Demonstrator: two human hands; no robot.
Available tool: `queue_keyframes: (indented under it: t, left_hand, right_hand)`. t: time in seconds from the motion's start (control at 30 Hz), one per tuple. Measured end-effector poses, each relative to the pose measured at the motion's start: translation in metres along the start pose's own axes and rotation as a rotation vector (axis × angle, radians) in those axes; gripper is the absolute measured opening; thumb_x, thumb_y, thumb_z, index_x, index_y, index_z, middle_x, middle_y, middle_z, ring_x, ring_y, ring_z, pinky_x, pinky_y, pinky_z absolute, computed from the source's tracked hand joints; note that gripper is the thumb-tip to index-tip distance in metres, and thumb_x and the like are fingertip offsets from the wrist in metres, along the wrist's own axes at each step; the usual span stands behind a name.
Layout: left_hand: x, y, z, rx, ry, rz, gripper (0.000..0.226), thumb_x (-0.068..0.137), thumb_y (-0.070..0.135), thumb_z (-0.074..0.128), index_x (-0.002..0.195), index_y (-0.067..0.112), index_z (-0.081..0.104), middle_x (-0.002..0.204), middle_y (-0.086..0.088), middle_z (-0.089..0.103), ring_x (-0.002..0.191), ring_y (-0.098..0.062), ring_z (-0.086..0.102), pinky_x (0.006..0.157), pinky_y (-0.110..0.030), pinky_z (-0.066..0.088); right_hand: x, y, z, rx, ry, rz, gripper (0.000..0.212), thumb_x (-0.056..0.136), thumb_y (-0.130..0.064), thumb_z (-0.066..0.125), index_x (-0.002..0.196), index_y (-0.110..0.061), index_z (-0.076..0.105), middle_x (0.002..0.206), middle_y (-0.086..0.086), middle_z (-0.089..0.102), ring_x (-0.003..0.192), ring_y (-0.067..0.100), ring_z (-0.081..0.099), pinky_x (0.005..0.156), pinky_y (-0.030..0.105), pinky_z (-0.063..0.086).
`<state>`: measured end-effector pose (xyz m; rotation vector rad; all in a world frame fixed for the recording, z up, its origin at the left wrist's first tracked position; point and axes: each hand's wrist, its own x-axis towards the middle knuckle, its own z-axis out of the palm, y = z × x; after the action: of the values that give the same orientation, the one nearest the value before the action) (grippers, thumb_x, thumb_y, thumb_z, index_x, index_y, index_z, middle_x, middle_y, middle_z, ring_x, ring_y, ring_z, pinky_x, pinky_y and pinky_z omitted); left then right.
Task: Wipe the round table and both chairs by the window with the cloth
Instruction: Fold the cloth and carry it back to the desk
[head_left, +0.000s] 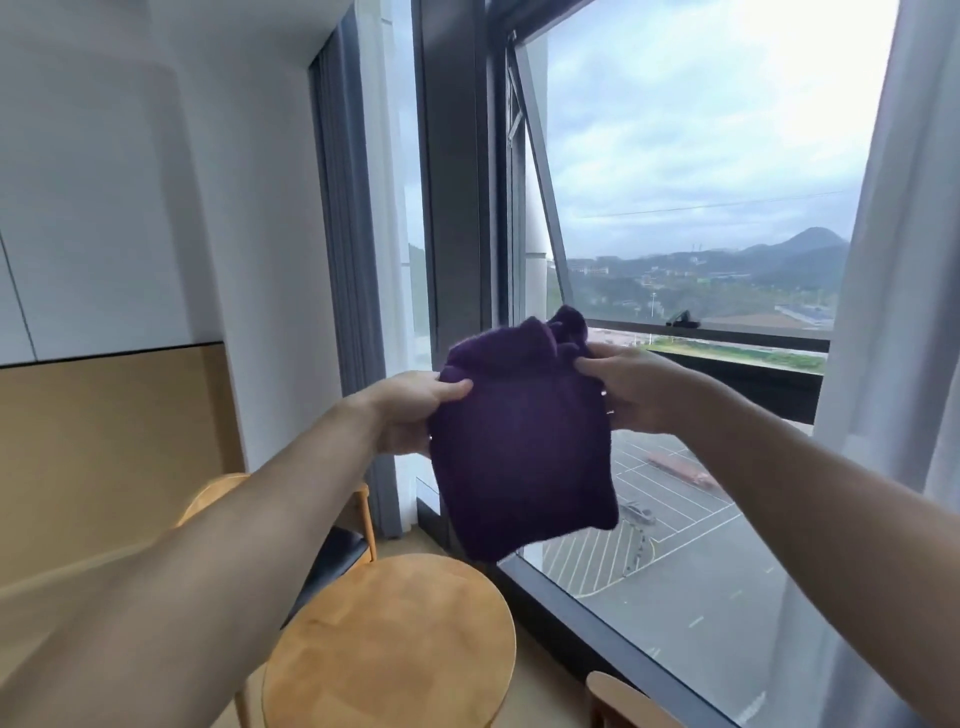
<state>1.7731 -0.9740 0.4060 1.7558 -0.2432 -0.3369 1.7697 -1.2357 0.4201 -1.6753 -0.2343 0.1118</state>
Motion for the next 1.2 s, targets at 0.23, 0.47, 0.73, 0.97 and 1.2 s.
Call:
queue_keyframes:
  t: [0.23,0.47,0.73,0.97,1.2]
  left_hand:
    - [-0.012,0.024,0.01,0.183,0.27,-0.082,0.035,0.105,0.04,0.046,0.123,0.014,0.061,0.113,-0.007,0.071,0.096,-0.022,0.07,0.077,-0.044,0.061]
    - [-0.049,0.026,0.004,-0.124,0.481,-0.152,0.014,0.096,0.018,0.066,0.094,0.005,0.068,0.067,-0.006,0.07,0.061,-0.017,0.066,0.073,-0.034,0.06]
    - [-0.13,0.034,-0.024,-0.233,0.5,0.227,0.028,0.09,-0.014,0.053,0.11,0.005,0.056,0.086,-0.011,0.062,0.075,-0.021,0.063,0.071,-0.03,0.056]
    - [-0.21,0.018,-0.065,-0.068,0.731,0.306,0.048,0.085,-0.025,0.049,0.124,0.001,0.059,0.094,-0.01,0.061,0.079,-0.018,0.06,0.062,-0.025,0.053]
    - [-0.282,-0.01,-0.137,0.287,1.0,0.258,0.027,0.088,-0.011,0.064,0.111,0.003,0.067,0.107,-0.018,0.072,0.088,-0.025,0.066,0.087,-0.05,0.057]
  right_hand:
    - [0.009,-0.01,0.016,-0.06,0.173,0.189,0.018,0.101,-0.015,0.054,0.089,-0.005,0.062,0.068,0.01,0.066,0.054,0.021,0.064,0.058,0.039,0.059]
    - [0.013,-0.008,0.042,0.215,0.03,0.336,0.015,0.1,-0.017,0.055,0.094,-0.005,0.061,0.061,0.005,0.063,0.048,0.015,0.063,0.055,0.027,0.057]
    - [0.0,-0.059,0.087,0.138,-0.308,-0.007,0.05,0.093,0.008,0.054,0.133,-0.021,0.049,0.121,0.017,0.057,0.1,0.025,0.062,0.082,0.05,0.056]
    - [-0.019,-0.091,0.161,-0.019,-0.479,-0.061,0.056,0.085,0.015,0.063,0.133,-0.013,0.054,0.128,0.021,0.06,0.106,0.034,0.068,0.081,0.045,0.06]
    - [-0.019,-0.105,0.283,-0.157,-0.474,0.109,0.028,0.084,0.01,0.069,0.106,0.001,0.055,0.105,0.016,0.062,0.092,0.028,0.067,0.07,0.041,0.062]
